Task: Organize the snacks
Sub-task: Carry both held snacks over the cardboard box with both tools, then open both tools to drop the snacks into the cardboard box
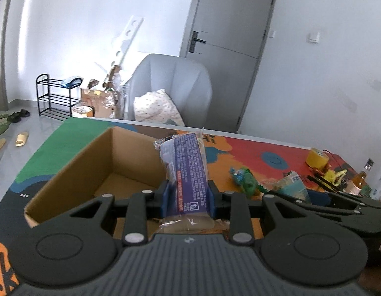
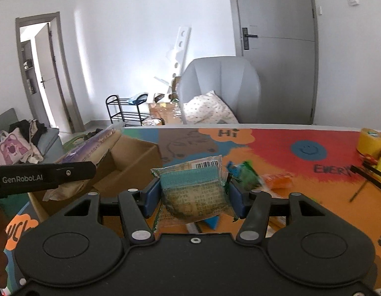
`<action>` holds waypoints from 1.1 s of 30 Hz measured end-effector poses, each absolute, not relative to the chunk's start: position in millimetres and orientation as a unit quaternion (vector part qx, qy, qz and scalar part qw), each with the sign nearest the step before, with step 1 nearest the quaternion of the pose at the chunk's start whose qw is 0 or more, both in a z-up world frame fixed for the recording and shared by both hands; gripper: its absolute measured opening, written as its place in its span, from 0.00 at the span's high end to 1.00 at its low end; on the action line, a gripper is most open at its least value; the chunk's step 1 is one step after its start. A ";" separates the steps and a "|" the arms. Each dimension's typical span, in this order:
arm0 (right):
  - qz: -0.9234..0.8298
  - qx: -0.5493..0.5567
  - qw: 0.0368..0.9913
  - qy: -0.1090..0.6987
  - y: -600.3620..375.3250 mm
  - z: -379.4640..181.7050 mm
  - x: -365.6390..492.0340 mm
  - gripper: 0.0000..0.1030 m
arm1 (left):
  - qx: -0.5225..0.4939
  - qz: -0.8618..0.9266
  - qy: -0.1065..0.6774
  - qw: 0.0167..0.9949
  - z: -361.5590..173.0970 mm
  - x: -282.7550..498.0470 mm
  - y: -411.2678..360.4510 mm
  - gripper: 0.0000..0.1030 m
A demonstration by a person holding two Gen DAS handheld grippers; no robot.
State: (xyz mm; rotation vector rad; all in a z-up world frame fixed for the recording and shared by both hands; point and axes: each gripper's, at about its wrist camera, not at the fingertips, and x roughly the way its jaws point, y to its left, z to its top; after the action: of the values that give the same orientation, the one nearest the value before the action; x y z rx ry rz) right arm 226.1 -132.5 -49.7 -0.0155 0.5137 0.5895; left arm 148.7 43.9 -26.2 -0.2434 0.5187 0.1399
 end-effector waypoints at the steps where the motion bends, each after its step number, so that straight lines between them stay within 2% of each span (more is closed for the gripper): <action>1: 0.290 -0.008 0.924 0.250 -129.1 -49.5 226.4 0.46 | -0.122 0.073 0.256 0.956 -26.7 148.5 48.2 0.71; 17: 0.327 -0.013 0.913 0.244 -77.8 -37.8 241.4 0.46 | -0.141 0.118 0.271 0.945 -36.9 161.0 108.6 0.70; 21: 0.339 -0.014 0.908 0.245 -64.8 -36.1 245.3 0.46 | -0.137 0.143 0.270 0.942 -36.3 161.1 117.1 0.62; 23: 0.344 -0.015 0.906 0.244 -59.4 -34.5 246.3 0.46 | -0.138 0.147 0.262 0.944 -33.4 157.7 118.9 0.53; 31: 0.368 0.000 0.895 0.253 -37.5 -32.0 252.2 0.46 | -0.148 0.164 0.244 0.944 -22.8 142.7 128.4 0.40; 33: 0.377 0.009 0.890 0.257 -32.7 -28.9 254.1 0.39 | -0.151 0.168 0.240 0.944 -21.3 138.5 132.2 0.36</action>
State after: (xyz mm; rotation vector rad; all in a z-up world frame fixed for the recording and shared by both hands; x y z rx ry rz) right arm 254.1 -32.7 -28.9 0.0186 0.5343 0.7835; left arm 138.5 132.2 -21.3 -0.3087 0.4898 0.3430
